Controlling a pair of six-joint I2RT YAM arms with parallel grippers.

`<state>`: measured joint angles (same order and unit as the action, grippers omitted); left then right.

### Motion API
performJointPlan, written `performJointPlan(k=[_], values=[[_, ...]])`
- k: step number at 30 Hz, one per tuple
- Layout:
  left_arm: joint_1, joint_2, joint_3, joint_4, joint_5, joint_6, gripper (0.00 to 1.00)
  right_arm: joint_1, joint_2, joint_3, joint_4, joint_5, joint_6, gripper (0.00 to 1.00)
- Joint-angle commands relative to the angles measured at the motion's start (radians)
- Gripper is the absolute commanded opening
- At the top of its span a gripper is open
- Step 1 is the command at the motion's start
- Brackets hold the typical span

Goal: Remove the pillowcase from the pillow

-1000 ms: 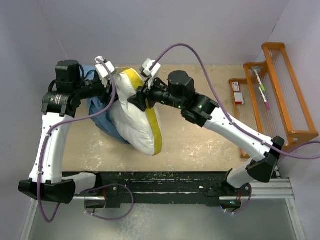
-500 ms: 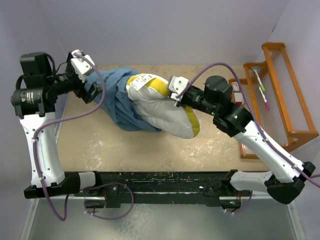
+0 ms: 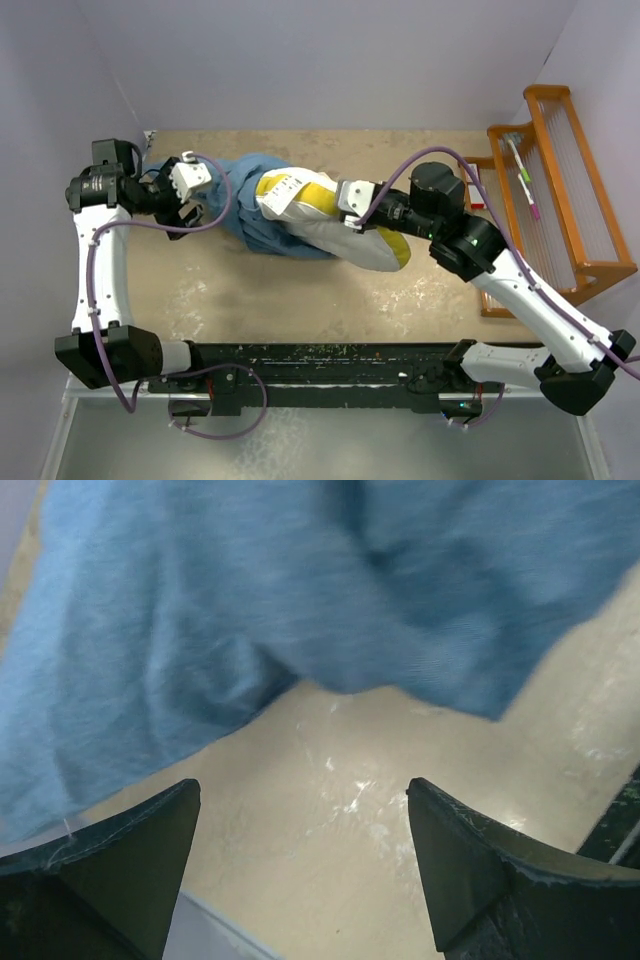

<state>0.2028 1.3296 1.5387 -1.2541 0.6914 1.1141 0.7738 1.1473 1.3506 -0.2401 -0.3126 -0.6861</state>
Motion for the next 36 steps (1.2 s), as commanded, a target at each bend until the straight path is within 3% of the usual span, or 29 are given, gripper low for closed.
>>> performJointPlan(k=[1, 5, 7, 12, 16, 19, 23, 29, 31, 34, 36], values=[[0.052, -0.074, -0.034, 0.241, -0.040, -0.011, 0.88, -0.003, -0.037, 0.068, 0.058, -0.068, -0.014, 0.00], [0.102, -0.045, 0.038, 0.248, 0.059, -0.020, 0.91, -0.004, -0.046, 0.106, 0.048, -0.113, 0.015, 0.00], [0.103, -0.033, 0.037, 0.180, 0.067, 0.086, 0.92, -0.003, -0.061, 0.112, 0.064, -0.119, 0.029, 0.00], [0.103, -0.001, -0.055, 0.030, -0.027, 0.277, 0.90, -0.004, -0.090, 0.123, 0.106, -0.101, 0.069, 0.00], [0.114, -0.002, -0.121, 0.003, -0.059, 0.302, 0.90, -0.004, -0.098, 0.133, 0.126, -0.092, 0.100, 0.00], [0.116, -0.040, -0.205, 0.085, -0.066, 0.302, 0.91, -0.004, -0.104, 0.139, 0.142, -0.107, 0.116, 0.00], [0.129, -0.092, -0.313, 0.353, -0.066, 0.168, 0.91, -0.005, -0.125, 0.143, 0.156, -0.151, 0.145, 0.00], [0.228, -0.101, -0.324, 0.549, 0.088, 0.034, 0.93, -0.005, -0.112, 0.216, 0.061, -0.215, 0.133, 0.00], [0.242, -0.081, -0.320, 0.526, 0.117, 0.061, 0.95, -0.005, -0.105, 0.234, 0.049, -0.233, 0.131, 0.00], [0.243, -0.028, -0.304, 0.317, 0.165, 0.235, 0.96, -0.005, -0.101, 0.242, 0.047, -0.250, 0.136, 0.00], [0.242, -0.004, -0.315, 0.272, 0.175, 0.271, 0.97, -0.004, -0.102, 0.242, 0.047, -0.256, 0.139, 0.00]])
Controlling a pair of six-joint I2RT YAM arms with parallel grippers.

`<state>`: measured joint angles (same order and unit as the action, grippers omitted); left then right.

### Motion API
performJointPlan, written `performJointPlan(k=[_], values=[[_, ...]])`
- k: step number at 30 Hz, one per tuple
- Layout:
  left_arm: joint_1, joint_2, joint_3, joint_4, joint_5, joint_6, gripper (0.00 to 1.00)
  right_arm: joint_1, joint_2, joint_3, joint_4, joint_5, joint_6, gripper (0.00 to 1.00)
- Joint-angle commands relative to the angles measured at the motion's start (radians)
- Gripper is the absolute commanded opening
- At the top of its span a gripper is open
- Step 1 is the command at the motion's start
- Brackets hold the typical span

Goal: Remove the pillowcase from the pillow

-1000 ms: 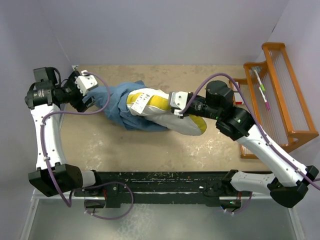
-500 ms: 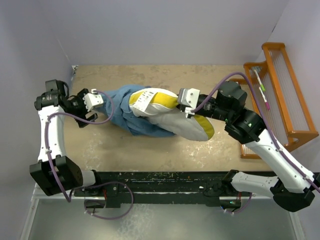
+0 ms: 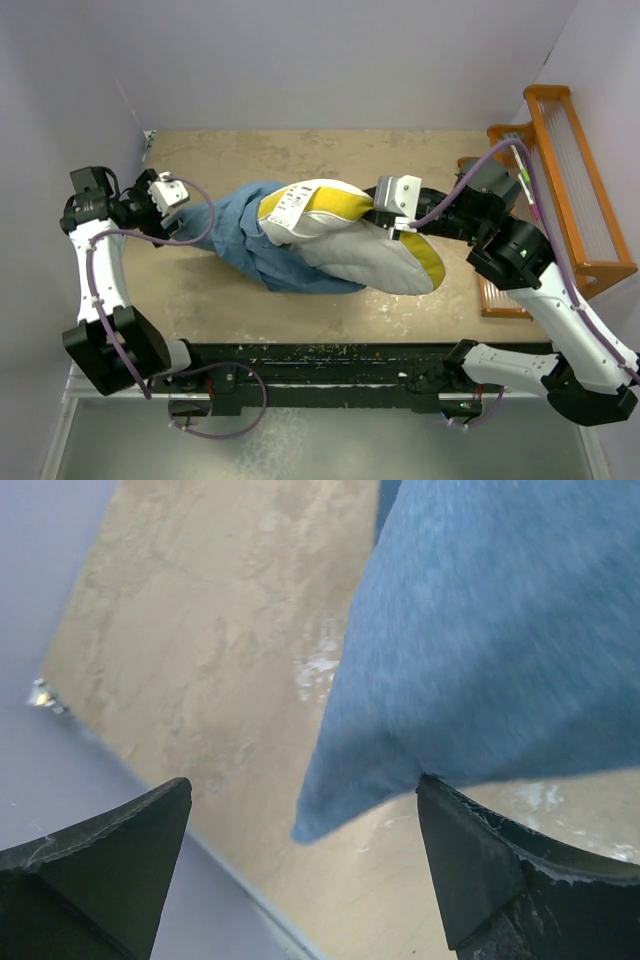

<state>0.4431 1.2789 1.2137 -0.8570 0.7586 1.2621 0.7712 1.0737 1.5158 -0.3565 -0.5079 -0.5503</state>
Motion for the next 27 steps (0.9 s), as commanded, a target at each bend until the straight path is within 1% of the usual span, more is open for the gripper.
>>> performJointPlan(k=[1, 5, 7, 9, 10, 11, 13, 14, 15, 16, 20, 21, 24, 27], values=[[0.002, 0.061, 0.002, -0.143, 0.104, 0.141, 0.97, -0.002, -0.030, 0.076, 0.164, -0.065, 0.005, 0.00], [0.002, 0.109, -0.019, -0.247, 0.104, 0.234, 0.97, -0.003, -0.040, 0.067, 0.163, -0.076, 0.009, 0.00], [0.000, 0.116, -0.046, -0.257, 0.106, 0.259, 0.97, -0.002, -0.046, 0.051, 0.166, -0.074, 0.013, 0.00], [0.000, 0.115, -0.080, -0.236, 0.100, 0.258, 0.91, -0.002, -0.053, 0.038, 0.179, -0.065, 0.020, 0.00], [0.000, 0.118, -0.087, -0.227, 0.092, 0.252, 0.85, -0.002, -0.055, 0.031, 0.190, -0.055, 0.024, 0.00], [0.001, 0.126, -0.087, -0.221, 0.086, 0.239, 0.77, -0.002, -0.060, 0.024, 0.202, -0.044, 0.026, 0.00], [0.002, 0.151, -0.077, -0.218, 0.070, 0.212, 0.54, -0.003, -0.072, 0.004, 0.245, -0.001, 0.041, 0.00], [0.002, 0.166, -0.072, -0.204, 0.058, 0.184, 0.39, -0.002, -0.081, -0.009, 0.270, 0.017, 0.047, 0.00], [0.002, 0.178, -0.069, -0.185, 0.042, 0.155, 0.18, -0.003, -0.088, -0.018, 0.294, 0.036, 0.056, 0.00], [0.004, 0.192, -0.062, -0.169, 0.030, 0.127, 0.00, -0.003, -0.093, -0.023, 0.310, 0.051, 0.062, 0.00], [0.029, 0.201, -0.053, -0.081, 0.009, 0.012, 0.00, -0.003, -0.112, -0.031, 0.366, 0.090, 0.090, 0.00], [0.033, 0.192, -0.060, -0.033, -0.009, -0.044, 0.00, -0.003, -0.122, -0.037, 0.387, 0.107, 0.098, 0.00], [0.037, 0.163, -0.083, 0.138, -0.094, -0.179, 0.00, -0.003, -0.155, -0.058, 0.477, 0.164, 0.132, 0.00], [0.043, 0.147, -0.108, 0.309, -0.228, -0.279, 0.00, -0.003, -0.178, -0.050, 0.531, 0.230, 0.160, 0.00]])
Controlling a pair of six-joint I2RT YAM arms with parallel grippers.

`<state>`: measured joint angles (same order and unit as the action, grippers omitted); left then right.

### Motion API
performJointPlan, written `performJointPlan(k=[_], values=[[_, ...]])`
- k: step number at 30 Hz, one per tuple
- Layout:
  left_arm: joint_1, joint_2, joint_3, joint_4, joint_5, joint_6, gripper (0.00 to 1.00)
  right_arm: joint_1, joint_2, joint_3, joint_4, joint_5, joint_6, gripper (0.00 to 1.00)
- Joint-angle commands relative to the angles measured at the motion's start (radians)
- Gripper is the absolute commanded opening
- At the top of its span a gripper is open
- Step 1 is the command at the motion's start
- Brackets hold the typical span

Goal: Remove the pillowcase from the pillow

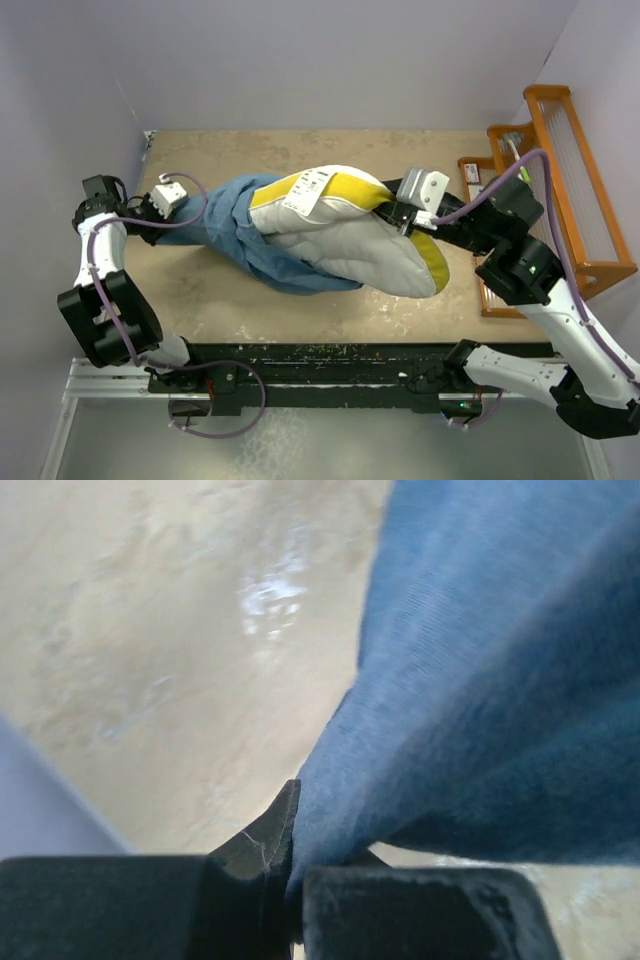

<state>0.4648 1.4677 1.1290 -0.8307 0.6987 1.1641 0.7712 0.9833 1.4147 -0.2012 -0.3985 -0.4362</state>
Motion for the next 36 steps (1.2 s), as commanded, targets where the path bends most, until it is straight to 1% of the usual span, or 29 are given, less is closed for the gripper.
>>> performJointPlan(k=[1, 4, 6, 12, 19, 26, 31, 36], values=[[0.024, -0.041, -0.030, 0.337, -0.225, -0.205, 0.00, -0.004, -0.095, 0.055, 0.396, 0.140, 0.055, 0.00], [0.038, -0.015, -0.028, 0.452, -0.366, -0.249, 0.00, -0.003, -0.113, 0.077, 0.433, 0.202, 0.071, 0.00], [0.059, 0.019, 0.001, 0.473, -0.410, -0.268, 0.00, -0.003, -0.125, 0.087, 0.457, 0.243, 0.077, 0.00], [0.133, 0.070, 0.055, 0.491, -0.449, -0.310, 0.00, -0.003, -0.157, 0.106, 0.527, 0.382, 0.064, 0.00], [0.159, 0.094, 0.052, 0.551, -0.526, -0.287, 0.00, -0.004, -0.198, 0.085, 0.568, 0.547, 0.020, 0.00], [0.186, 0.130, 0.026, 0.609, -0.577, -0.260, 0.00, 0.009, -0.232, 0.096, 0.606, 0.664, -0.020, 0.00], [0.195, 0.133, 0.011, 0.623, -0.577, -0.248, 0.00, 0.078, -0.252, 0.089, 0.640, 0.742, -0.071, 0.00], [0.194, 0.125, 0.051, 0.571, -0.542, -0.283, 0.00, 0.202, -0.254, 0.073, 0.644, 0.802, -0.144, 0.00]])
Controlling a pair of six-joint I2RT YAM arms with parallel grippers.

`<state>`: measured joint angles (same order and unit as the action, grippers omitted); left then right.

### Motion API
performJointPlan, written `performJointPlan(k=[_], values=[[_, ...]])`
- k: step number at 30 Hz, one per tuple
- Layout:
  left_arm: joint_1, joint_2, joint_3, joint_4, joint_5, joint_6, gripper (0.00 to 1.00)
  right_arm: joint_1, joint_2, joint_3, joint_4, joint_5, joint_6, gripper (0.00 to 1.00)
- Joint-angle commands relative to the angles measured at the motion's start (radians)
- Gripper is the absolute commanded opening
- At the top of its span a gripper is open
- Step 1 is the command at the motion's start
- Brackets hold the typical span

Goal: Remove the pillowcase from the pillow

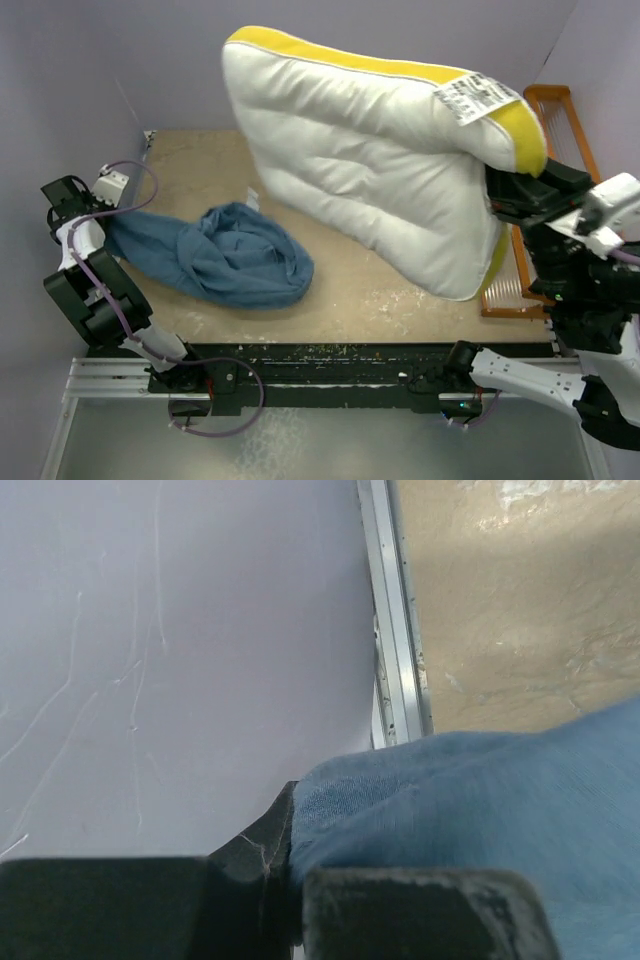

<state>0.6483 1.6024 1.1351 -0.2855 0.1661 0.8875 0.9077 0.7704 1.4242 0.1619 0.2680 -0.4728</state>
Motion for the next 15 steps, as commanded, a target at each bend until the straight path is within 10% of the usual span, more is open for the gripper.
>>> performJointPlan(k=[1, 6, 15], values=[[0.010, -0.014, 0.064, -0.003, 0.014, -0.025, 0.00, 0.076, -0.036, 0.061, 0.275, 0.141, -0.116, 0.00], [-0.069, -0.076, 0.199, -0.179, 0.159, -0.165, 0.00, 0.080, 0.007, 0.052, 0.236, 0.144, -0.124, 0.00], [-0.524, -0.102, 0.574, -0.355, 0.109, -0.342, 0.00, 0.080, 0.045, 0.014, 0.146, 0.196, -0.159, 0.00]])
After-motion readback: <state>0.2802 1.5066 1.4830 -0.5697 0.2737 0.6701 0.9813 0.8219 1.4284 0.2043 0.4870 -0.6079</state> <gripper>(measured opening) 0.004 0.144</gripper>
